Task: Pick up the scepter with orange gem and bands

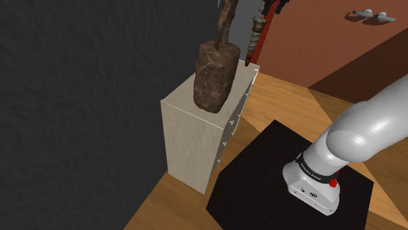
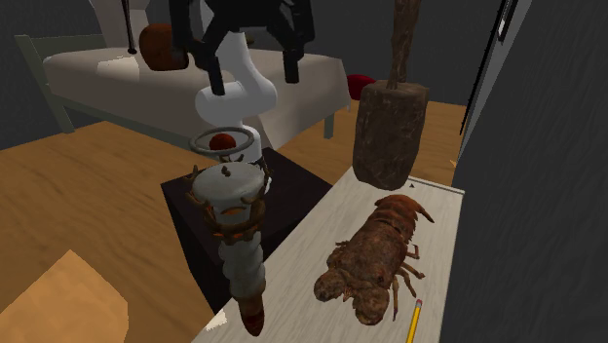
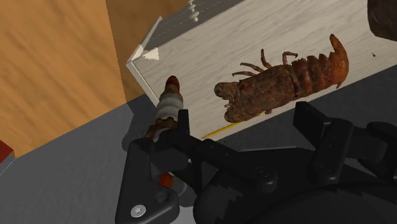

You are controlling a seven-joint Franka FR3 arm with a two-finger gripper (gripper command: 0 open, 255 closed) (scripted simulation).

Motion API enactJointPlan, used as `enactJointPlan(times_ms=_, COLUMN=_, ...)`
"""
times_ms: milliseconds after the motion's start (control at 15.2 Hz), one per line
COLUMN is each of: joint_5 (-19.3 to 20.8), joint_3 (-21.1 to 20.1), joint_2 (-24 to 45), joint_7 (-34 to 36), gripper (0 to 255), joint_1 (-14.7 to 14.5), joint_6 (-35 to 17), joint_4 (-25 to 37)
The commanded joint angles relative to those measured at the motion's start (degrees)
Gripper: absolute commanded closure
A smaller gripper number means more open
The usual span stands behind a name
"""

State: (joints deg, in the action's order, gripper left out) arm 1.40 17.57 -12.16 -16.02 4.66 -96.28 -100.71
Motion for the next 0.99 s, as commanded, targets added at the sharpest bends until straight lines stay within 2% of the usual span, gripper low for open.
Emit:
enactJointPlan(times_ms=0, joint_5=-2.44, joint_3=2.25, joint_2=5.18, joint_7=-3.23, gripper=0, joint_1=0.59, joint_6=1.45, joint_4=6.29)
enactJointPlan(times_ms=396, joint_5=-11.6, joint_3=6.93, joint_2=20.62, joint_7=-11.34, gripper=0, joint_1=5.07, joint_6=7.59, joint_4=25.45)
enactJointPlan(times_ms=924, joint_5=-10.43, joint_3=6.44, joint_2=18.06, joint_7=-11.4, gripper=0, joint_1=4.27, joint_6=0.71, joint_4=16.28)
